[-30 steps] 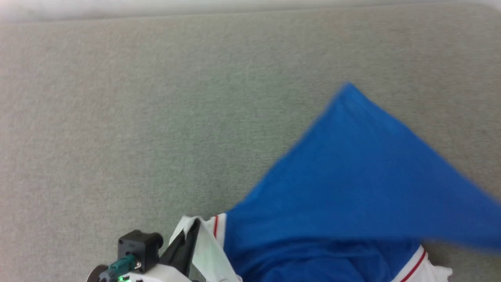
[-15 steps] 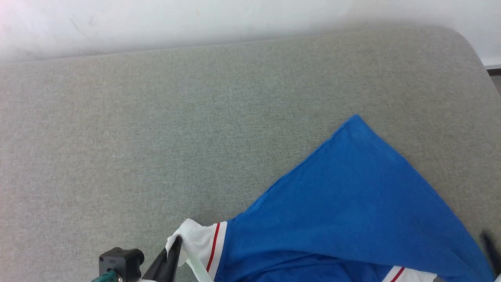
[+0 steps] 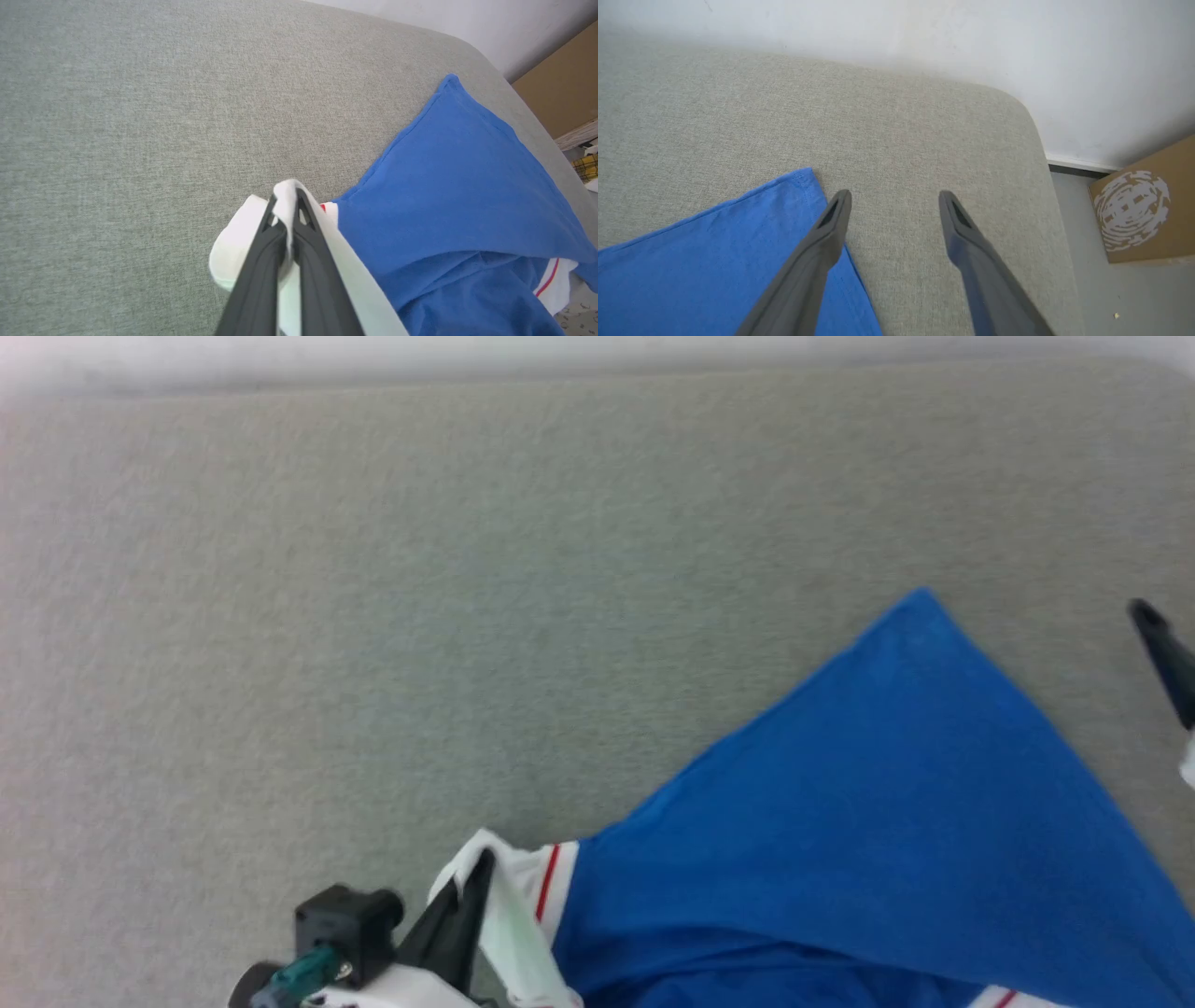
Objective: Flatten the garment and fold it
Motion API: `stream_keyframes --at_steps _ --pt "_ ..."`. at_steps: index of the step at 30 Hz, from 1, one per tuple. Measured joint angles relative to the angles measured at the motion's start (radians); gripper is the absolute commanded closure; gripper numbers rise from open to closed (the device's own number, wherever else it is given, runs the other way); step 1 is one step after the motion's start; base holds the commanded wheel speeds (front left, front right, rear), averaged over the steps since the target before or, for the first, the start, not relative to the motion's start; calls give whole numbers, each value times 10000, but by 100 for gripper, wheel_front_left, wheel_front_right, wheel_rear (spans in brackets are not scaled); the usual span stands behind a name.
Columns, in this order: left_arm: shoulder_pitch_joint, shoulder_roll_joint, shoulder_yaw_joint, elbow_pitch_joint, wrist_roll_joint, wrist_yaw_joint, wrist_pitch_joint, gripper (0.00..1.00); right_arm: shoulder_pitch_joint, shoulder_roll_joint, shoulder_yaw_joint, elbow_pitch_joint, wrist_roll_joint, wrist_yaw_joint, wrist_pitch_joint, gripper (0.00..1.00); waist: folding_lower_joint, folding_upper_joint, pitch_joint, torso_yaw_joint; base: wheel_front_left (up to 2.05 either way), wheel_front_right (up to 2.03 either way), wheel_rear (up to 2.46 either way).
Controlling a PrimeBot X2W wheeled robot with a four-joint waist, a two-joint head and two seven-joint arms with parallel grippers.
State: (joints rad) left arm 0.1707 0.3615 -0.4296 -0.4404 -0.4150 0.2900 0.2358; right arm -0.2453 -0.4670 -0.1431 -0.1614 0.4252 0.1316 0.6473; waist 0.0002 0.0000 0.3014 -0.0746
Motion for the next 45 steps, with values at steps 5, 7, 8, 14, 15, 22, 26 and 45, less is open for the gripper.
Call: stream_keyframes --at_steps 5,7,8,14,15,22,26,45 --pt "-460 -251 -293 136 123 -77 0 100 -1269 -663 1430 1398 -10 2 399 0 1 0 473 520 0 0 0" --pt "-569 -355 -347 194 125 -79 -17 100 -1573 -811 1829 1887 77 2 566 0 0 0 649 741 0 0 0" --pt "-584 -408 -382 232 134 -79 -48 100 -1675 -930 2048 2119 107 2 673 0 0 0 736 851 0 0 0" --pt "-791 -546 -571 420 211 -163 -174 100 -2047 -1475 3014 2876 648 0 646 0 0 0 1206 1445 0 0 0" --pt "-802 -566 -587 435 211 -165 -178 100 -2072 -1536 3185 2951 752 0 616 0 0 0 1279 1526 0 0 0" --pt "-819 -654 -652 562 211 -165 -226 100 -2472 -2132 3822 3126 1557 -2 650 59 -4 0 1684 1893 0 0 0" --pt "-957 -650 -648 619 213 -167 -221 100 -2663 -2140 3847 3371 1592 15 518 100 -3 0 1730 1894 0 0 0" --pt "-5205 541 506 1964 815 -1448 -571 100 -3092 -403 1450 3624 623 10 -2940 100 -2 0 -460 697 0 0 0"
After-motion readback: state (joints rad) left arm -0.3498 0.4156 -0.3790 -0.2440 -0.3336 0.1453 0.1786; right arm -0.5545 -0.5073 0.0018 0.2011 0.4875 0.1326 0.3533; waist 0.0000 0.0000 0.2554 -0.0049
